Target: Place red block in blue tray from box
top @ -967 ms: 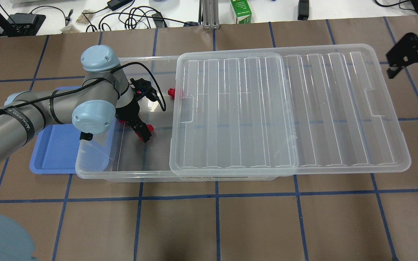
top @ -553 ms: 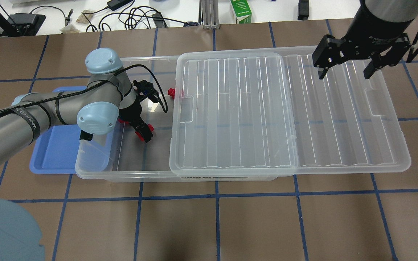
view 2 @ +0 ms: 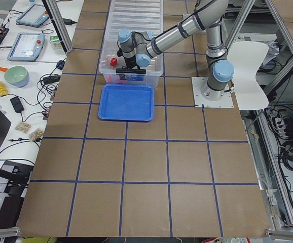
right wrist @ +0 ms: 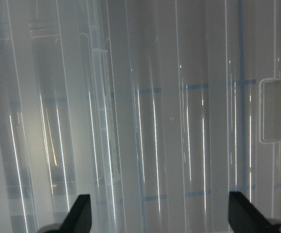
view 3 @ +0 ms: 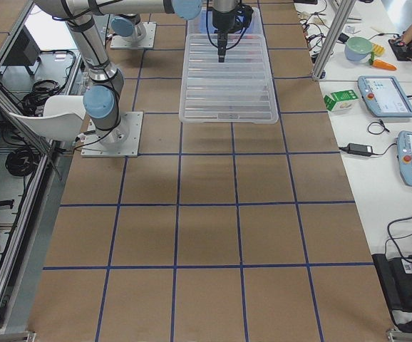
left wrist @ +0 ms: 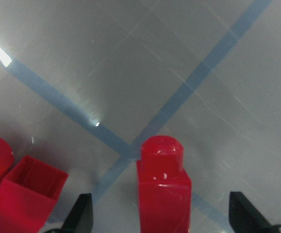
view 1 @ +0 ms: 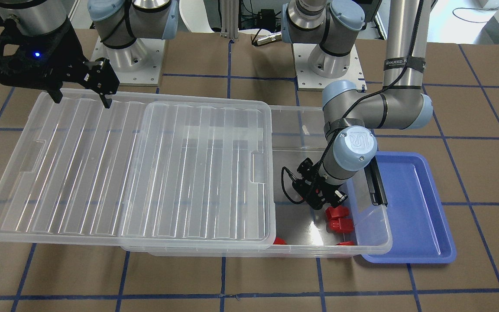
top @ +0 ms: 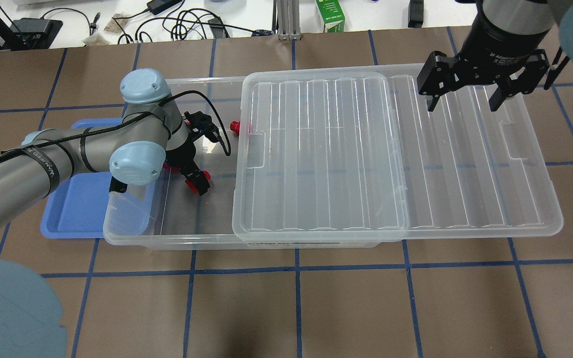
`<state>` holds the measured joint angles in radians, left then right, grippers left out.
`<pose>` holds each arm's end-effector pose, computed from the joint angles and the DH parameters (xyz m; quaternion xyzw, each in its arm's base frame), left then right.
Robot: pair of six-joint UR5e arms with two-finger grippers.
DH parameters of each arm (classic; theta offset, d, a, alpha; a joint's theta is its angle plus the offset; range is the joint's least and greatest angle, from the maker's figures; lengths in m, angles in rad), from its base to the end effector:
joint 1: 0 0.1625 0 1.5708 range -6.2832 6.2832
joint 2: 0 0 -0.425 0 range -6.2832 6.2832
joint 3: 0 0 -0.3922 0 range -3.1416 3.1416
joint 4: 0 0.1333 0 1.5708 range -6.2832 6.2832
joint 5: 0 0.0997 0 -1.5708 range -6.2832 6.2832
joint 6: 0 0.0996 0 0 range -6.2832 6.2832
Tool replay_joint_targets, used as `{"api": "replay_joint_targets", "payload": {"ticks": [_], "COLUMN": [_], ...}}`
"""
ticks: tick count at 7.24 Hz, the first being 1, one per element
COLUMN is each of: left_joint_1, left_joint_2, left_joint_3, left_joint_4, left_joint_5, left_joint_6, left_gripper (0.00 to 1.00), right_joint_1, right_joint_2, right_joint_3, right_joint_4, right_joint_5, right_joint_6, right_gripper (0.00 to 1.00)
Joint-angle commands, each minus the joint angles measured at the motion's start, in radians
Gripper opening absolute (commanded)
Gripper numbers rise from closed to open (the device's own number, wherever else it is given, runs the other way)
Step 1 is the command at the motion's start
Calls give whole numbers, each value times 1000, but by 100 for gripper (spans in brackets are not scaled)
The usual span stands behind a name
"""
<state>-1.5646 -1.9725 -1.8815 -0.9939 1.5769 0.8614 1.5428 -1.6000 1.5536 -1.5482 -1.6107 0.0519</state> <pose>-0.1293 -0.5491 0.1851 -0.4139 -0.9078 -0.0627 0.0257 0.1158 -0.4848 0.5084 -0.0402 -0.9989 0.0121 0.0198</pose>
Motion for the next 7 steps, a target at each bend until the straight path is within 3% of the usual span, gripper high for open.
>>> {"api": "replay_joint_targets", "payload": {"ticks": [1, 4, 7], "left_joint_1": [0, 0, -18], "left_joint_2": [-2, 3, 35], "left_joint_3": [1, 21, 123], "left_joint_4": [4, 8, -64], "left_joint_5": [2, 0, 2], "left_joint_6": [4, 5, -25], "left_gripper": [2, 0, 0], "right_joint_1": [0, 0, 0], "right_joint_2": [0, -5, 0], "right_joint_3": [0, -3, -3], "right_joint_4": [0, 11, 11], "right_joint_5": [-6, -8, -11], "right_joint_6": [0, -4, -6], "right_gripper": [100, 100, 100]}}
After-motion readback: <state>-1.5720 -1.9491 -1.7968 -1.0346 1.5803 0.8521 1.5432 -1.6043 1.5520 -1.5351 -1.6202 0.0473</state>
